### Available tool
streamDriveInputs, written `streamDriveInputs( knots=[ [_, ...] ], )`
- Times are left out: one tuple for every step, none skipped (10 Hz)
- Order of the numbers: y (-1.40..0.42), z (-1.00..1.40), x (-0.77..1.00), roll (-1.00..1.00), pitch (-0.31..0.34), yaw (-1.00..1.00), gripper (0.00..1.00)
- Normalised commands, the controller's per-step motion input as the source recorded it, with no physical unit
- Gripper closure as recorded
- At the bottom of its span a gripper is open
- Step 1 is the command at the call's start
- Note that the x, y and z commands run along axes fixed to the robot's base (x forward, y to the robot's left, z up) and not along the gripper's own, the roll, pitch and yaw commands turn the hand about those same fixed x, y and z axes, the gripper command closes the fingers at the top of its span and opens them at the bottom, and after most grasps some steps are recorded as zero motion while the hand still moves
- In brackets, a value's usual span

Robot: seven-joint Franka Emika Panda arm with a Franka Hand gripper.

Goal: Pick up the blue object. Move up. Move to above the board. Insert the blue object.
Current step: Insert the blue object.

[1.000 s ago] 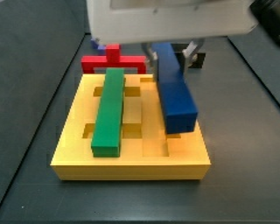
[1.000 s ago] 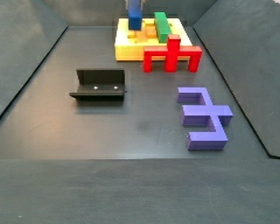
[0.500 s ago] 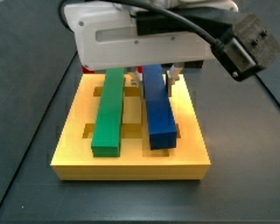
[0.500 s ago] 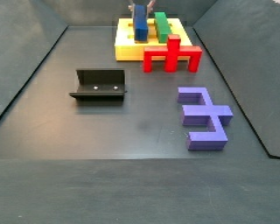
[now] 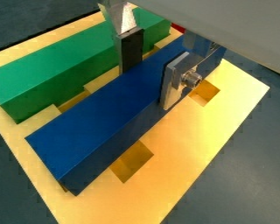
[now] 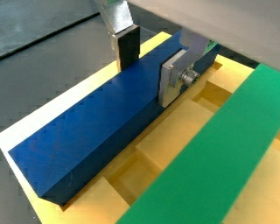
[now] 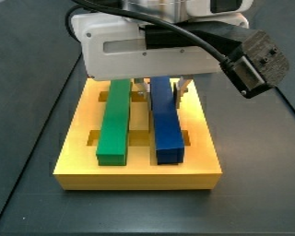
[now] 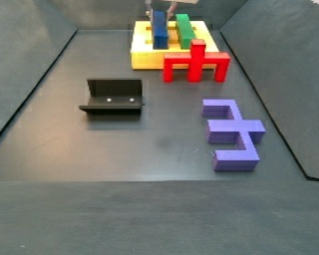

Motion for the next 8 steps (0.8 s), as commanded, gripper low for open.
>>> streamDriveInputs(
  knots=[
    [-0.03, -0.15, -0.20, 0.09, 0.000, -0.01, 1.00],
    [-0.04, -0.16, -0.19, 0.10, 0.000, -0.02, 1.00],
    [-0.05, -0.15, -0.22, 0.08, 0.000, -0.01, 1.00],
    [-0.14, -0.18, -0.03, 0.03, -0.019, -0.04, 1.00],
    [-0.17, -0.20, 0.01, 0.03, -0.019, 0.00, 1.00],
    [-0.16, -0.24, 0.00, 0.01, -0.049, 0.00, 1.00],
    [-0.14, -0.23, 0.00, 0.00, -0.060, 0.00, 1.00],
    [0.00, 0.00, 0.00, 0.00, 0.000, 0.00, 1.00]
  ],
)
